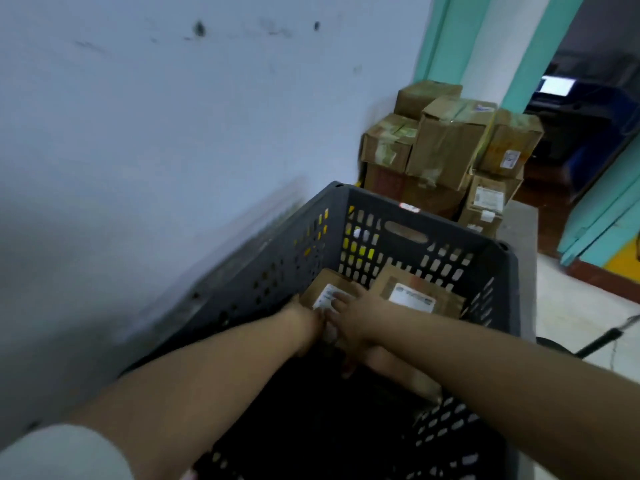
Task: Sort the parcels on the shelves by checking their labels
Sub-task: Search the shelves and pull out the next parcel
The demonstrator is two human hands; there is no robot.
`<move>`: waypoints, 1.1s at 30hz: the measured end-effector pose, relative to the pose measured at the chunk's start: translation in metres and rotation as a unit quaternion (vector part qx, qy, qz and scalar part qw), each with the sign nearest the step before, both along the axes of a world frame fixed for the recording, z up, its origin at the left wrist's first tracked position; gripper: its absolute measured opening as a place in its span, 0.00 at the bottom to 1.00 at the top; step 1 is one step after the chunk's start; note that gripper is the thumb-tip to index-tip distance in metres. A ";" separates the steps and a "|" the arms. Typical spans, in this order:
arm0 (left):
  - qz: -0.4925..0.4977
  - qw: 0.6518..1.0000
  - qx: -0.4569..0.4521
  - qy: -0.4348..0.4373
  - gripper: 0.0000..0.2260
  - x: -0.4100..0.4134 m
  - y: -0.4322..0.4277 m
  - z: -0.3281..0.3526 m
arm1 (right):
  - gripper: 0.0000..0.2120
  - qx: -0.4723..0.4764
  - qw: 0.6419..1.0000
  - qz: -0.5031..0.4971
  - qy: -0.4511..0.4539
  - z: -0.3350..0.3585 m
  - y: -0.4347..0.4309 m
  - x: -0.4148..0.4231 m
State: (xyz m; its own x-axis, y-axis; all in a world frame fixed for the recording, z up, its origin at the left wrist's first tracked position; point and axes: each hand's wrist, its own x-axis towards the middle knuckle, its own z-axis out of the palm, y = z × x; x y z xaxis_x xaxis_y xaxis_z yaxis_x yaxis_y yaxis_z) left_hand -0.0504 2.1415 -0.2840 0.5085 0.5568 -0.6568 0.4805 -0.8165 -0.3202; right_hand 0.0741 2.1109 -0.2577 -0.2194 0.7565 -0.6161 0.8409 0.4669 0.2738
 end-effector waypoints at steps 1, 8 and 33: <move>0.031 0.999 -0.024 -0.021 0.26 -0.010 -0.007 0.023 | 0.42 0.005 1.000 0.000 0.002 0.014 -0.004 -0.006; 0.207 0.769 -0.030 -0.604 0.09 -0.190 -0.162 0.183 | 0.11 0.221 0.904 0.059 0.360 0.149 -0.089 -0.103; 0.515 -0.048 0.764 -0.386 0.09 -0.492 -1.033 0.200 | 0.06 -0.557 0.389 0.522 0.515 0.196 -0.805 -0.729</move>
